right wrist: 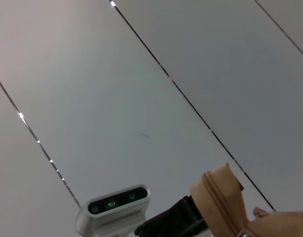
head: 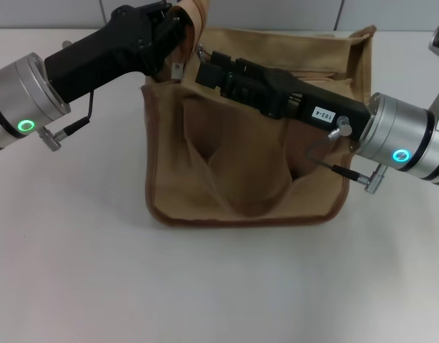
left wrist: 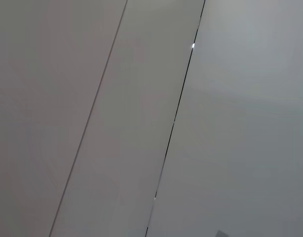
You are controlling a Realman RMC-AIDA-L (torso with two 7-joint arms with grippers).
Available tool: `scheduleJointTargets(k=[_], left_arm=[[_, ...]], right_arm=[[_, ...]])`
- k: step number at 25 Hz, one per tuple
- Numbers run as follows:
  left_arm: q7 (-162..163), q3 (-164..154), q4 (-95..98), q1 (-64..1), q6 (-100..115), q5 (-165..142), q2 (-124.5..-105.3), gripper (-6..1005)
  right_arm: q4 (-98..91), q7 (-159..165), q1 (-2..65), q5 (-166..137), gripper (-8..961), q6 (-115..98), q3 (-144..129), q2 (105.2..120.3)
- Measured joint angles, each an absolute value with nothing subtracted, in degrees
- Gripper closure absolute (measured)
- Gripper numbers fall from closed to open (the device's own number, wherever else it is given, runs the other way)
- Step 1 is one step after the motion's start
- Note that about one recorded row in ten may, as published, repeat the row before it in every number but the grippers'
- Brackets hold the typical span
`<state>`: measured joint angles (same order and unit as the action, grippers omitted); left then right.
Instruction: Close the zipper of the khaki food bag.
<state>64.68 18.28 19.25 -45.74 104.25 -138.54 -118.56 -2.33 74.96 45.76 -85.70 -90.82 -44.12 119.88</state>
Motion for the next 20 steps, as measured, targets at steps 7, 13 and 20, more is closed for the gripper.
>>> scheduleJointTargets(k=[7,13,20], left_arm=[[64.68,18.28,19.25,-45.98,104.08,-138.51,-118.56,970],[64.68,18.28,19.18,-46.14,103.64,-138.51,-118.63,970],[64.68,18.29,19.16,-46.26,103.53,-138.5,-118.65,970]], right_arm=[[-2.21,74.97,45.81,-85.69,332,-90.36,-44.12,119.88],[-2.49,74.97,45.66,-85.45,500,-90.17,-44.13,119.88],[-2.49,74.97,45.62,-85.42,759,-90.09,-44.12,119.89]])
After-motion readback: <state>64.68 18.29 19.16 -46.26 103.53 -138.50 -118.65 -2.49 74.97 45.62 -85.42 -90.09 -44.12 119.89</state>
